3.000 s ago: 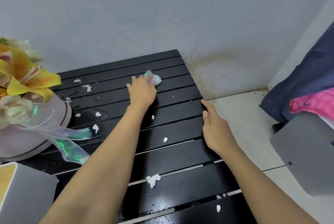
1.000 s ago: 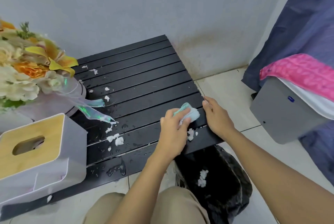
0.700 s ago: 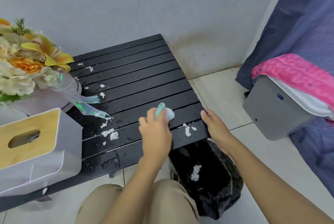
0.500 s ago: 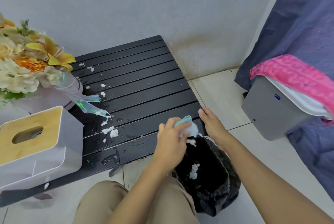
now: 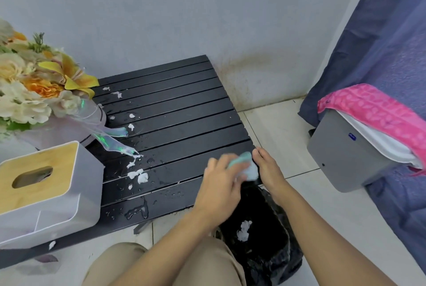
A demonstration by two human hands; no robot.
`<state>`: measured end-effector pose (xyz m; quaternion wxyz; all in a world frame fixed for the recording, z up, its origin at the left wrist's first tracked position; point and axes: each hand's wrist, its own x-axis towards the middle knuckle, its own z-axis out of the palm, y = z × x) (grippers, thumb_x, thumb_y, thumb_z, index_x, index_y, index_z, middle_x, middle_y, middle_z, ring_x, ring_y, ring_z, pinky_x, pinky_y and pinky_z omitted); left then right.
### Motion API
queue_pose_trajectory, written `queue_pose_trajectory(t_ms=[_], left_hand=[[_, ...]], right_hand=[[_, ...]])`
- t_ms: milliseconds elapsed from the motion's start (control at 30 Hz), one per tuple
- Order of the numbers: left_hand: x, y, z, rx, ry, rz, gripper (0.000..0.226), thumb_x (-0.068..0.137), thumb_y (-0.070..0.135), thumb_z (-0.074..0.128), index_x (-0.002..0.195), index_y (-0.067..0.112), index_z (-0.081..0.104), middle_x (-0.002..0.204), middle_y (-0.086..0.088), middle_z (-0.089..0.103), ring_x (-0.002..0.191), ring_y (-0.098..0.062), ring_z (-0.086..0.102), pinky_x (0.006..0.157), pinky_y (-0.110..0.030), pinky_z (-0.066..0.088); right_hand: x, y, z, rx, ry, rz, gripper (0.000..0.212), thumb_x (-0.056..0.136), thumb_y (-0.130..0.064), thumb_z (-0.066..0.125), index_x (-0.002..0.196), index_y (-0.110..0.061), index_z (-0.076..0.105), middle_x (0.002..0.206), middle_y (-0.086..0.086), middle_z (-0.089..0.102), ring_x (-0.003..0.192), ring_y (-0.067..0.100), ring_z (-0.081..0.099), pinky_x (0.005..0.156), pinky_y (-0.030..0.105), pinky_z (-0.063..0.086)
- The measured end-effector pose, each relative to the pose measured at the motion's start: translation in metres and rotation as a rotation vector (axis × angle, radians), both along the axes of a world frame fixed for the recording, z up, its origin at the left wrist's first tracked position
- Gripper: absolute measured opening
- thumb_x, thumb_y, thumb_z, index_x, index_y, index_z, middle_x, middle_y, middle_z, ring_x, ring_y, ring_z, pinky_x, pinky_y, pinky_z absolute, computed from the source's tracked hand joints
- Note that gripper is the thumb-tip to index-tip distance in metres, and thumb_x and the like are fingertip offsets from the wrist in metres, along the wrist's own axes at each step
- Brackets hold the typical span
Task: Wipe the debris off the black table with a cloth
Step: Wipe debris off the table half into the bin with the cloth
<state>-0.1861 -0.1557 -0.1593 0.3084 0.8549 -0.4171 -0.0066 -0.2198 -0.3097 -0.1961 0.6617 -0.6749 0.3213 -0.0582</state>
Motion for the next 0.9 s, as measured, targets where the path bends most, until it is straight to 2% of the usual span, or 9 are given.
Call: queue_pose_trajectory(t_ms=[100,267,333,433,567,633,733,800,900], left_hand=[[0.070,-0.024,0.010,-0.115,-0.081,0.316,0.034,0.096,0.019,0.046,0.128,0.024,0.058,0.131,-0.003,0.048,0.105,-0.031,0.045,0.089,-0.037,0.036],[0.154,-0.067,-0.005,0.078,0.131,0.852,0.034,0.094,0.010,0.046,0.126,0.016,0.054,0.138,-0.009,0.034,0.111,-0.034,0.037,0.094,-0.038,0.033],[0.163,-0.082,-0.013,0.085,0.082,0.800,0.043,0.090,0.004,0.047,0.131,0.017,0.050,0.135,-0.009,0.038,0.107,-0.033,0.039,0.091,-0.037,0.035],[0.148,-0.094,-0.019,0.139,-0.066,0.372,0.036,0.097,0.015,0.045,0.131,0.023,0.053,0.133,-0.005,0.044,0.100,-0.031,0.041,0.090,-0.039,0.040],[0.087,-0.053,-0.029,0.036,-0.102,0.109,0.034,0.095,0.015,0.050,0.127,0.025,0.057,0.123,0.001,0.051,0.088,-0.024,0.039,0.086,-0.040,0.043],[0.041,-0.021,-0.024,0.013,-0.062,-0.028,0.036,0.096,0.018,0.049,0.130,0.029,0.055,0.124,0.008,0.049,0.090,-0.020,0.037,0.089,-0.030,0.040],[0.022,0.015,-0.002,-0.034,0.209,-0.235,0.030,0.097,0.031,0.051,0.124,0.036,0.061,0.122,0.017,0.049,0.102,-0.013,0.039,0.093,-0.012,0.028],[0.054,0.028,0.009,-0.107,0.163,-0.137,0.031,0.094,0.039,0.050,0.120,0.033,0.065,0.116,0.013,0.053,0.106,-0.011,0.044,0.097,-0.012,0.027],[0.144,0.034,0.010,-0.162,-0.008,0.386,0.032,0.093,0.027,0.052,0.120,0.018,0.067,0.117,-0.009,0.057,0.111,-0.029,0.050,0.103,-0.041,0.036]], right_hand=[[0.001,-0.002,-0.006,0.048,-0.024,-0.003,0.033,0.105,-0.034,0.036,0.124,-0.020,0.059,0.123,-0.005,0.063,0.119,0.014,0.056,0.094,0.026,0.043],[0.001,-0.003,-0.009,0.085,-0.035,0.005,0.035,0.106,-0.034,0.033,0.130,-0.026,0.057,0.124,-0.013,0.063,0.115,0.003,0.056,0.096,0.023,0.044],[0.003,-0.004,-0.011,0.091,-0.055,0.009,0.031,0.106,-0.032,0.033,0.120,-0.030,0.061,0.116,-0.016,0.067,0.105,-0.003,0.061,0.084,0.014,0.047],[0.004,-0.005,-0.012,0.126,-0.075,0.007,0.030,0.107,-0.028,0.034,0.110,-0.030,0.064,0.107,-0.015,0.071,0.095,-0.005,0.065,0.071,0.009,0.048],[0.003,-0.004,-0.011,0.135,-0.092,0.003,0.031,0.107,-0.029,0.033,0.112,-0.030,0.064,0.113,-0.012,0.070,0.107,0.001,0.063,0.088,0.019,0.047],[0.002,-0.004,-0.011,0.140,-0.087,0.010,0.031,0.107,-0.030,0.032,0.112,-0.027,0.062,0.117,-0.009,0.067,0.109,0.002,0.061,0.093,0.019,0.043],[0.002,-0.005,-0.008,0.132,-0.084,0.000,0.030,0.107,-0.029,0.032,0.115,-0.028,0.060,0.116,-0.014,0.063,0.100,-0.007,0.059,0.085,0.010,0.041],[0.002,-0.005,-0.009,0.132,-0.075,0.019,0.032,0.107,-0.032,0.031,0.124,-0.032,0.058,0.119,-0.020,0.063,0.102,-0.010,0.060,0.083,0.009,0.043],[0.001,-0.004,-0.008,0.127,-0.055,0.034,0.034,0.107,-0.036,0.029,0.126,-0.035,0.057,0.118,-0.021,0.065,0.105,-0.011,0.059,0.079,0.009,0.044]])
